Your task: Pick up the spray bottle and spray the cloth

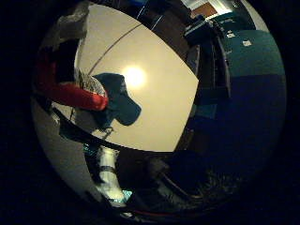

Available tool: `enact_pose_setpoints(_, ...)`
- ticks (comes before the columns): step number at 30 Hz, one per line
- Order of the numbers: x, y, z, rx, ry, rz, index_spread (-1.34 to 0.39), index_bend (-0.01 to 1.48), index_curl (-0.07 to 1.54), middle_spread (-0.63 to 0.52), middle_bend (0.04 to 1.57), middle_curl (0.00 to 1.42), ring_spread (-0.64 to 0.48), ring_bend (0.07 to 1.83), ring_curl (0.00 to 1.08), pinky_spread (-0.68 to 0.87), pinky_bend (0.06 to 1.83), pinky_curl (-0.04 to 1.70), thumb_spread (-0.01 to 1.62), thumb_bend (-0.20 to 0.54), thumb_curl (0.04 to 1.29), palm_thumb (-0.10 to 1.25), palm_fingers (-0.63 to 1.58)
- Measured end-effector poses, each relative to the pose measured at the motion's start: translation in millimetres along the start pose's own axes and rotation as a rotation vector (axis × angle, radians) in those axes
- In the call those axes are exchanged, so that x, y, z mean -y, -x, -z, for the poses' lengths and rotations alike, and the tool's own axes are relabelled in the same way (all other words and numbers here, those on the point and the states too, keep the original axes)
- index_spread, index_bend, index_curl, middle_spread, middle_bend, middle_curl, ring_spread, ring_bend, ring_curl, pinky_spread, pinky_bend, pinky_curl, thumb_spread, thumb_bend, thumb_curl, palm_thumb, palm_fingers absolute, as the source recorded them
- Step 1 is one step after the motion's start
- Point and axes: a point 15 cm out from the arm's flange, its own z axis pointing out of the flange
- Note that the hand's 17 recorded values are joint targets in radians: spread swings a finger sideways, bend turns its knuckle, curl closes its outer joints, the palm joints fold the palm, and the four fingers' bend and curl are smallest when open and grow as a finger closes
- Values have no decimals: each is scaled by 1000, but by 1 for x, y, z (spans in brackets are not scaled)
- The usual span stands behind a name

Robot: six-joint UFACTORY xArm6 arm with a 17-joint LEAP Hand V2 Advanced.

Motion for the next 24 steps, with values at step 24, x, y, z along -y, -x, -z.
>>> enact_pose_setpoints(24,38,91,-22,447,-344,-18,-159,1222,706,-86,1391,627,-164,1469,620,-215,1075,1112,1117,-12,538,1077,1187)
